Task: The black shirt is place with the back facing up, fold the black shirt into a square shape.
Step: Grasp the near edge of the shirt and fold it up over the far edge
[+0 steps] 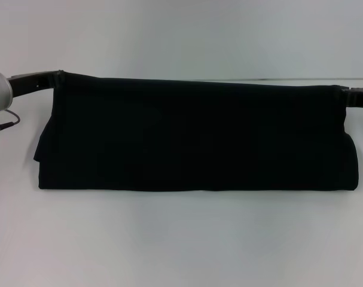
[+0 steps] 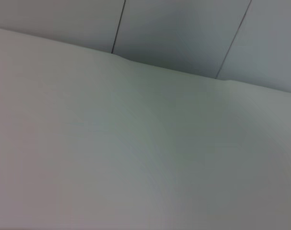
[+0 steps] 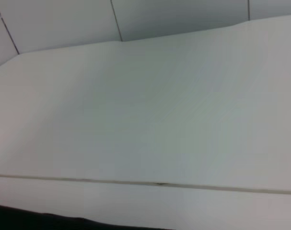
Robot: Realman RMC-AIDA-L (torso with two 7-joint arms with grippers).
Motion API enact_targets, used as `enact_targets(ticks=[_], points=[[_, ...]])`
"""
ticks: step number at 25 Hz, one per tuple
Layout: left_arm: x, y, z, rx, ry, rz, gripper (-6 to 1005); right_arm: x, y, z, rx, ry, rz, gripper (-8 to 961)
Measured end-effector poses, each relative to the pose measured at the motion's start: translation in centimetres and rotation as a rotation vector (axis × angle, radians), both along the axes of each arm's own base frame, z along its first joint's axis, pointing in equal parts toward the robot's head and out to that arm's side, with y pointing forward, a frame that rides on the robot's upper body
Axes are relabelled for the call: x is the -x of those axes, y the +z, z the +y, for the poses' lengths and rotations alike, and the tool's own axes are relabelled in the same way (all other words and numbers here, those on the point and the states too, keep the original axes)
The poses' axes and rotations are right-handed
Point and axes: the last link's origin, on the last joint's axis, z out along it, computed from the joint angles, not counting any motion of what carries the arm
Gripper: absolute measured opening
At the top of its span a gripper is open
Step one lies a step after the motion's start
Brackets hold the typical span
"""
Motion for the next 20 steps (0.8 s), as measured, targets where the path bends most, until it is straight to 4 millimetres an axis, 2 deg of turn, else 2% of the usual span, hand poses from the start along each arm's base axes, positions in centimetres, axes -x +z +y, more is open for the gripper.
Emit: enact_targets(ticks=[9,20], points=[[-0.1,-1.0,0.1,0.000,0.011,0.033,-1,0.4,-0.7,0.4,0.001,-0.004,-0.026,62],[0.1,-1.2,0.2,-0.026,0.028,0.046,5,1.4,-1.3,1.3,0.004,0.007,-0.067,69]])
